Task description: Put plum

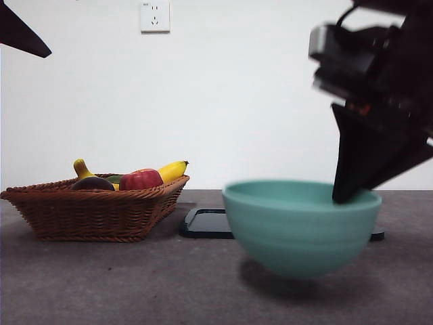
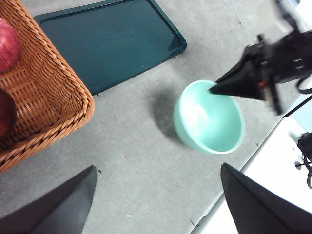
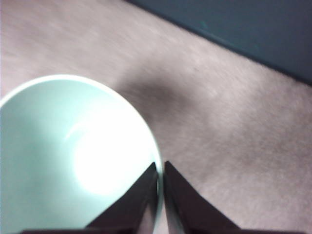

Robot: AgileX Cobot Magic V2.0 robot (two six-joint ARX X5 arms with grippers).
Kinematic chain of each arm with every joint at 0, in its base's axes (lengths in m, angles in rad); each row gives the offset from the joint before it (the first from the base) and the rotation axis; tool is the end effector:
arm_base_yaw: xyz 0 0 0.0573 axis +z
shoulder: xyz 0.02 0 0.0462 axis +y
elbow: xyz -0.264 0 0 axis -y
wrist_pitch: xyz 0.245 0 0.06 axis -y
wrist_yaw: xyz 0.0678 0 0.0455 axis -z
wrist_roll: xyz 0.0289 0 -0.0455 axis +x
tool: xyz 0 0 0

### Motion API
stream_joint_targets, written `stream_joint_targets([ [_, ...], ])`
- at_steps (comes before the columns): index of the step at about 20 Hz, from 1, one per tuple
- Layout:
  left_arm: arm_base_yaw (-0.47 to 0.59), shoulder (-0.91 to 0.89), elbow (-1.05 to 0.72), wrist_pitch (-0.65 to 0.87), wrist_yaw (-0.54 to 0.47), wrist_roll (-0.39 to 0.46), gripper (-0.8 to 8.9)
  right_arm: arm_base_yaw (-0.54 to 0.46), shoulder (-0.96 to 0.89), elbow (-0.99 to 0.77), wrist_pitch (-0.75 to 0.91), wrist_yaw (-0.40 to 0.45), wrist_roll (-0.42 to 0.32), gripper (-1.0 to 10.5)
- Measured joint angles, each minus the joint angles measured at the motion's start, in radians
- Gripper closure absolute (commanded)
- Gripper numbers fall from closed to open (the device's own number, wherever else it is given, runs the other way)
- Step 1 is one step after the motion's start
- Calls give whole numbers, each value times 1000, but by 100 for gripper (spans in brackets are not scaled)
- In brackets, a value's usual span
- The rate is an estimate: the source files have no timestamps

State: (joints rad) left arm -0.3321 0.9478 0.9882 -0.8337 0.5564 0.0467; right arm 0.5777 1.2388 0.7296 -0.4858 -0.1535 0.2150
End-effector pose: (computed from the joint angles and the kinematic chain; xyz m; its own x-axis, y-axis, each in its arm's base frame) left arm 0.1587 -0.0709 0.3219 0.3909 -0.6935 -0.6052 0.6579 0.6704 -0.3432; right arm 0.1899 0.1291 0.2052 0.3673 0.4219 -0.8289 -0.4455 0.8621 0.2415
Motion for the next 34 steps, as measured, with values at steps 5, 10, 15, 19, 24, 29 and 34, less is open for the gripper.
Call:
stream_joint_targets([
  [5,0,0,0,0,0,0,408,2,79,0,73,0,2,935],
  [10,0,0,0,0,0,0,408,2,88,0,73,0,3,933],
  [15,0,0,0,0,0,0,408,2,88,0,68,-2,3,727],
  [19,0,0,0,0,0,0,408,2,78,16,47,1,13,652],
  [24,0,0,0,0,0,0,408,2,-50,125,-34,26,12,652],
  [29,0,0,0,0,0,0,408,2,-194,238,-188,18,-6,653],
  [34,0,0,0,0,0,0,408,2,-337,257,-322,-66,-12,653],
])
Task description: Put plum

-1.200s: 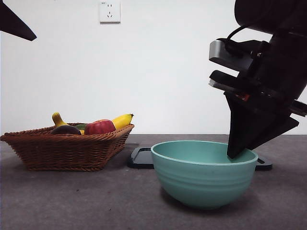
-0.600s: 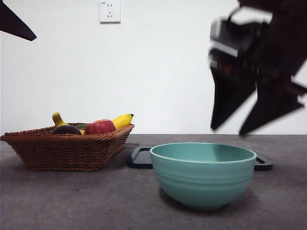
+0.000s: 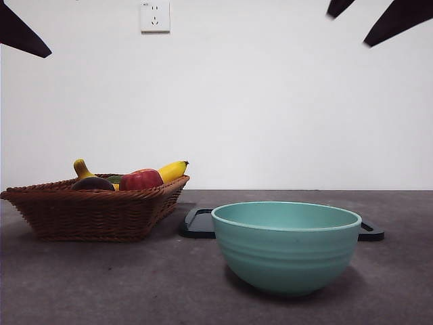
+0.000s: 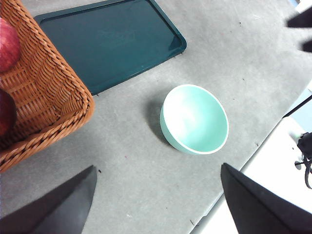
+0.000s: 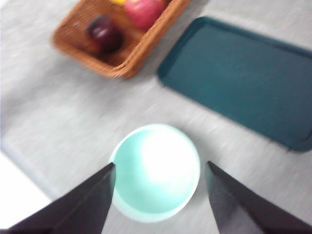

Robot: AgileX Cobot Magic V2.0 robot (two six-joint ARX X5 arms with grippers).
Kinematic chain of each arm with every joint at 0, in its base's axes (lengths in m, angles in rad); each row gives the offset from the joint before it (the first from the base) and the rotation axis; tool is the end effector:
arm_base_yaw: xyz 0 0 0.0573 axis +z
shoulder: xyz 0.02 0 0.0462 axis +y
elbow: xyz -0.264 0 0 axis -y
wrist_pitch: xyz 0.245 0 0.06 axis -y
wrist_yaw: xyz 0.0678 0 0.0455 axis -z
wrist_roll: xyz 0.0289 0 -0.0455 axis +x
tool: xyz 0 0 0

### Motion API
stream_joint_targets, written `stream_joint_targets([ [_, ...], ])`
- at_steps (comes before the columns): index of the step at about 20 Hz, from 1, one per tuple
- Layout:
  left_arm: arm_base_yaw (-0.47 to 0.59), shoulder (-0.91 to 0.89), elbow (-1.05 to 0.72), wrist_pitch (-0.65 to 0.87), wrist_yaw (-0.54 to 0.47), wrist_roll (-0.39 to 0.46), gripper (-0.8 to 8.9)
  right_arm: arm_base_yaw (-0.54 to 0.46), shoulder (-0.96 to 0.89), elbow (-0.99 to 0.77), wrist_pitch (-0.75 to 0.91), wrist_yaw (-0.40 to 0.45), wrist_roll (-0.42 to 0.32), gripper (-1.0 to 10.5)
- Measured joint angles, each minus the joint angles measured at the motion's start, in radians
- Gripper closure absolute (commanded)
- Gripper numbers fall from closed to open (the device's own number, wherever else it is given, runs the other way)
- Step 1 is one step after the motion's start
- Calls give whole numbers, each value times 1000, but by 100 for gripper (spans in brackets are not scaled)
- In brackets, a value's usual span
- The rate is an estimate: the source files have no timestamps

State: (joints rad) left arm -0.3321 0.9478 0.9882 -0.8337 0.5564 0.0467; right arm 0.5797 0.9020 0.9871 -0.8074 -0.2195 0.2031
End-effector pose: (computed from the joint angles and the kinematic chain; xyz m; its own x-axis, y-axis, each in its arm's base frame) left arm 0.1587 -0.0709 0.3219 0.3909 -0.6935 -0.6052 0.6579 0.6704 -0.3432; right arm 0.1366 0.0969 0.3278 0.4934 0.5833 -0.6452 -0.5459 0.7852 0.2923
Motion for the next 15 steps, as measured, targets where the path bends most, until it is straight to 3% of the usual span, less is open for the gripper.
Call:
stream_joint_targets([
  [5,0,0,0,0,0,0,408,0,-63,0,-167,-101,-9,653],
  [15,0,0,0,0,0,0,408,0,-64,0,-175,-102,-20,653],
])
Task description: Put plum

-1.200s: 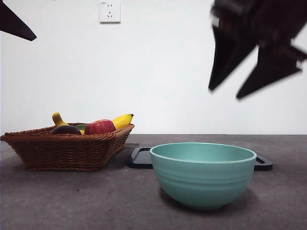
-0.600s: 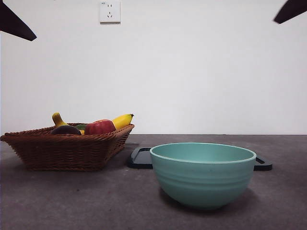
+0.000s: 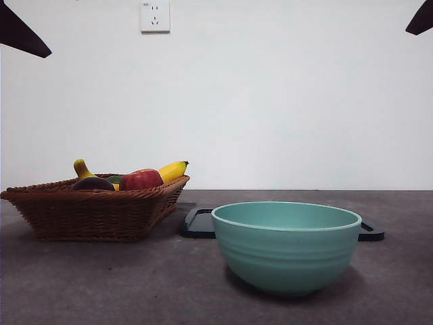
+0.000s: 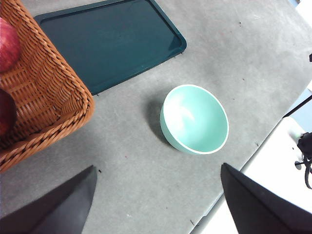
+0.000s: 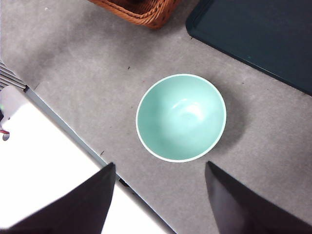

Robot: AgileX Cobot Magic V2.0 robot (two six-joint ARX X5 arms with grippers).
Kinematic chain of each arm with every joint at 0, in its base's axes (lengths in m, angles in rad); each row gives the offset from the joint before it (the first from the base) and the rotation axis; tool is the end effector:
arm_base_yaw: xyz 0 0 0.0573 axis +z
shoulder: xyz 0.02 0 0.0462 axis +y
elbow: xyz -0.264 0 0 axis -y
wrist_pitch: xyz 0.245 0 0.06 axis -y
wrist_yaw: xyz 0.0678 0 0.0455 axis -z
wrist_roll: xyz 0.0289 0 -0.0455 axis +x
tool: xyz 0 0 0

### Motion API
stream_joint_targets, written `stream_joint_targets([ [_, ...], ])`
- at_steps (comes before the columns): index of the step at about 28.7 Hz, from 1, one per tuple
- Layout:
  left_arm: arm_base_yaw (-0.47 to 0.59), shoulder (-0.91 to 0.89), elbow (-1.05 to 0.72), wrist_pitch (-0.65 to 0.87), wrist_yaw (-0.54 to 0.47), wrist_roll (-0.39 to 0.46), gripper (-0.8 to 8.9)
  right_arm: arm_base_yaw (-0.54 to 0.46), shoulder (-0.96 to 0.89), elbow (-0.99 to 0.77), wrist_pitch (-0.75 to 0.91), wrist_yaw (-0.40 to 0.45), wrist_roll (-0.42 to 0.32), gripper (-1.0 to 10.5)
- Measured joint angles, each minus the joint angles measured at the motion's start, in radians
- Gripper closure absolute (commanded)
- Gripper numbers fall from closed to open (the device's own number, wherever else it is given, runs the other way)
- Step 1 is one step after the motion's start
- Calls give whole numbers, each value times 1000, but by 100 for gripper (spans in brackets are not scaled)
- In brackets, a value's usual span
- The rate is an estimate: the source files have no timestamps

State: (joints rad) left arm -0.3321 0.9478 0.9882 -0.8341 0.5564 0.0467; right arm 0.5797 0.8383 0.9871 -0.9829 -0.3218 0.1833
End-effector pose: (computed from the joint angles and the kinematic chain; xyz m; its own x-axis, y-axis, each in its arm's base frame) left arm 0.1587 -0.0709 0.3219 0.3907 -0.6934 -0.6054 0.6577 0.6704 -0.3434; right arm 0.1128 0.0848 0.3249 0.3600 0.6137 -0.7027 -0.5728 0.7399 0.3528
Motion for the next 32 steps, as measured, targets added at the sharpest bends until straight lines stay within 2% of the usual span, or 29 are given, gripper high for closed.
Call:
stream_joint_targets([
  [4,0,0,0,0,0,0,420,0,0,0,0,0,0,653],
  [5,0,0,0,0,0,0,451,0,0,0,0,0,0,654],
  [7,0,0,0,0,0,0,572,0,0,0,0,0,0,683],
  [10,0,0,0,0,0,0,807,0,0,0,0,0,0,847],
  [11,0,0,0,0,0,0,803,0,0,0,0,0,0,924],
  [12,0,0,0,0,0,0,804,0,0,0,0,0,0,941],
  [32,0,0,0,0,0,0,804,0,0,0,0,7,-3,941],
])
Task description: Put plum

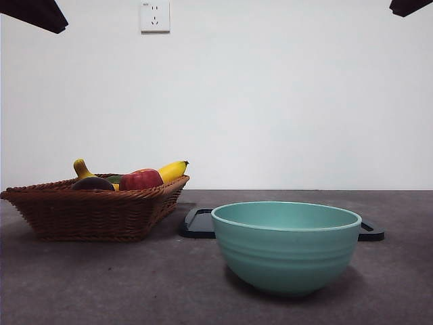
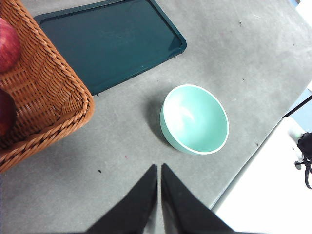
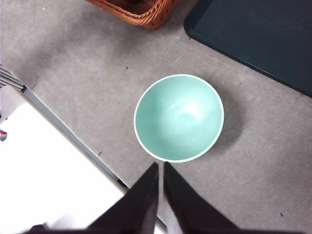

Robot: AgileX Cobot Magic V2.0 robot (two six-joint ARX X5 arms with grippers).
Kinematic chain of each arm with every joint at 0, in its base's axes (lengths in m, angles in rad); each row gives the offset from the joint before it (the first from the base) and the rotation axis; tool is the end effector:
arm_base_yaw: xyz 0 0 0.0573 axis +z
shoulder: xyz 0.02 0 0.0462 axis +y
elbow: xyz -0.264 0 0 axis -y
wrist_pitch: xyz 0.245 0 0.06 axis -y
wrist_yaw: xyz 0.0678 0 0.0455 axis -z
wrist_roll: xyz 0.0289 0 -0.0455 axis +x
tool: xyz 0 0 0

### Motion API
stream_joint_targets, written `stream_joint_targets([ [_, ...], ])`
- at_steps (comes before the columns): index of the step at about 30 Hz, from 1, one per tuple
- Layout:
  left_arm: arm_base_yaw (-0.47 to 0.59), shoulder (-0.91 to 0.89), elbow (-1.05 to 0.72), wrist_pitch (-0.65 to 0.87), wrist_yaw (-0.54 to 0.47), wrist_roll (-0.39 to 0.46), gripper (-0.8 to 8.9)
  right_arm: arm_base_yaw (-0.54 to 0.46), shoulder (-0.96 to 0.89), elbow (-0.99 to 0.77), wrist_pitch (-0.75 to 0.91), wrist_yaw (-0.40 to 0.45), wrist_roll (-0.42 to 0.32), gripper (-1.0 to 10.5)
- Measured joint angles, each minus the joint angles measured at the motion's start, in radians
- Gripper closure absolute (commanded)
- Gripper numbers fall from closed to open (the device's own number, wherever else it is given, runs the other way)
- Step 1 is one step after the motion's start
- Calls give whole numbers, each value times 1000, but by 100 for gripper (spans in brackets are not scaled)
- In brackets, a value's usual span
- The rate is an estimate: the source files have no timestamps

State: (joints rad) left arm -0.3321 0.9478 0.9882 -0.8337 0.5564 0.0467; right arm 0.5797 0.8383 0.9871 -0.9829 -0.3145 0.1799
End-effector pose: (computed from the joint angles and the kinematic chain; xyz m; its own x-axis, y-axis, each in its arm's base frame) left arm 0.1587 -0.0709 0.3219 0.3909 -0.6935 -0.6052 0.6579 0.6704 -0.3432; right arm 0.1130 0.0846 0.3249 0.3651 0.6088 -0.7044 -0.5727 0.7433 0.3456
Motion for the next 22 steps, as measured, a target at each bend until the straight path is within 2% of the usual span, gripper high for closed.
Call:
stream_joint_targets([
  [12,3,-3,0,15,-8,1,804,0,0,0,0,0,0,941],
  [15,30,-32,0,106,-89,1,804,0,0,0,0,0,0,941],
  [18,80,-82,0,249,-196,0,804,0,0,0,0,0,0,941],
  [22,155,-170,-31,437,-284,6,804,0,0,0,0,0,0,942],
])
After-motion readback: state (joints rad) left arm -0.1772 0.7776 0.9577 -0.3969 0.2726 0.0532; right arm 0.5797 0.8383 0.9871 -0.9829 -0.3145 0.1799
